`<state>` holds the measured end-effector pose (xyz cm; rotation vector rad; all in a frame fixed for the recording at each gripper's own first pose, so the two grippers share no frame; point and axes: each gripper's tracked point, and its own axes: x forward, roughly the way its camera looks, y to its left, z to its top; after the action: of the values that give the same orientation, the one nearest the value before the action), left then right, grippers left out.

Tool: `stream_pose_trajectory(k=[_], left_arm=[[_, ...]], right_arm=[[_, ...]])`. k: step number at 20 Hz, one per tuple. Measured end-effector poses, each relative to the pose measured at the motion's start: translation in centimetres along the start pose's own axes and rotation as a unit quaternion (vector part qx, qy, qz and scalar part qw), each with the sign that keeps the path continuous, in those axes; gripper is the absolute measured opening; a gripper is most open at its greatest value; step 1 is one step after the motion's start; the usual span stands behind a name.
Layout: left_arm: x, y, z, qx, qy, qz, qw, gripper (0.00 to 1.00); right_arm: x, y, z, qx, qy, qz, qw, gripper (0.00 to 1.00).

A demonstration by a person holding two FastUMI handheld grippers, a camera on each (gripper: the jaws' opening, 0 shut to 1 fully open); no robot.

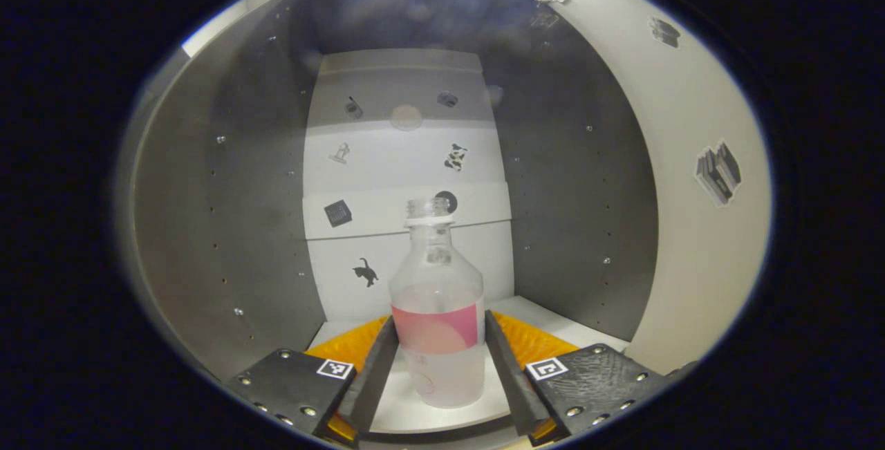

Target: Open the cabinet door with the right hand, grasp the bottle in the cabinet with the left hand and place it on the coaster, then close the cabinet door with the right hand.

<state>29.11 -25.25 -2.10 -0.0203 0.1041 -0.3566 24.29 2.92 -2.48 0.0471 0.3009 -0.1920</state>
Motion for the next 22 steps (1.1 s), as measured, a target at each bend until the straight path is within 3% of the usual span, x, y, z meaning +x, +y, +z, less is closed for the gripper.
stream_pose_trajectory(k=[4, 11, 22], left_arm=[[-2.4, 1.1, 0.7, -0.022, -0.008, 0.012, 1.000, 0.72], [-9.6, 3.6, 2.4, -0.016, -0.032, 0.052, 0.998, 0.72], [-21.6, 8.6, 0.6, -0.039, -0.036, 0.126, 0.991, 0.72]], right_arm=[[-0.3, -0.1, -0.1, 0.002, 0.000, 0.010, 1.000, 0.98], [-1.1, 0.6, 0.2, 0.005, -0.006, 0.051, 0.999, 0.98], [-2.9, 2.4, -0.1, -0.008, -0.008, 0.116, 0.993, 0.98]])
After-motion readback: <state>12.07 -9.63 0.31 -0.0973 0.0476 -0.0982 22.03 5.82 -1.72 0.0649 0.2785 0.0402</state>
